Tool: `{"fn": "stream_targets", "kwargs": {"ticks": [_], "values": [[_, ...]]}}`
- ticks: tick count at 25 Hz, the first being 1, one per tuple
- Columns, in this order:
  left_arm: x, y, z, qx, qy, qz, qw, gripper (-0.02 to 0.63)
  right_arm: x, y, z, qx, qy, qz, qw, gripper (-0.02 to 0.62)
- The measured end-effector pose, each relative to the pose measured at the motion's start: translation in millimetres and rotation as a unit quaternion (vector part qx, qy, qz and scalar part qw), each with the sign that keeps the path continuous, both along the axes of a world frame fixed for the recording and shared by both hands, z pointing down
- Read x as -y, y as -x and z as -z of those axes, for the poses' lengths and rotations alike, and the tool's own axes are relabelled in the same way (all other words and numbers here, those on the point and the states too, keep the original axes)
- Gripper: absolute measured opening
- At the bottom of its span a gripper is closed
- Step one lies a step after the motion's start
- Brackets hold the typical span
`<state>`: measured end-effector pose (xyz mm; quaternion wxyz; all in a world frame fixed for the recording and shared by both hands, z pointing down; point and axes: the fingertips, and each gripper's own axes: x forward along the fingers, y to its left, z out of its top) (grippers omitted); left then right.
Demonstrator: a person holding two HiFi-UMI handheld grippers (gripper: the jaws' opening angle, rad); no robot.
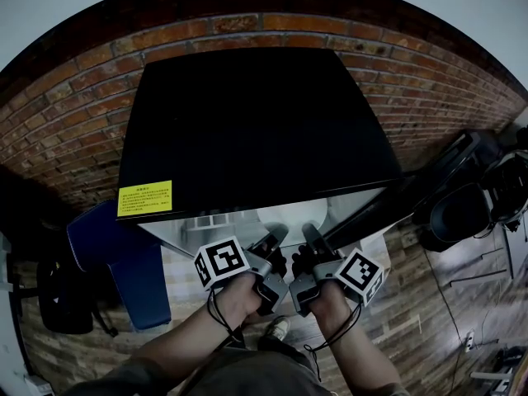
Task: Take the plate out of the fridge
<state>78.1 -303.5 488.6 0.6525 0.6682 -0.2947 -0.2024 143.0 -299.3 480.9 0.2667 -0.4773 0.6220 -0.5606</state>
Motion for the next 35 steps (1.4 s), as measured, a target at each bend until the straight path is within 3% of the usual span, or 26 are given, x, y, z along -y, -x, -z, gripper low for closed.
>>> {"fn": "stream_targets", "kwargs": {"ticks": [9,15,35], "values": [[-18,4,19,0.005,-0.008,-0.018,0.9998,0.038,-20,3,16,0.025,0.004,-0.013,1.000,0.035],[-32,2,39,-0.002,-0.017,-0.028,0.9995,0.038,-36,0,36,0.013,-0.005,-0.018,1.000,0.034],[-93,-50,84,-0.022,-0.047,-0.152,0.9871,0.038,-112,-49,75,0.050,-0.029,-0.120,0.991,0.034]]}}
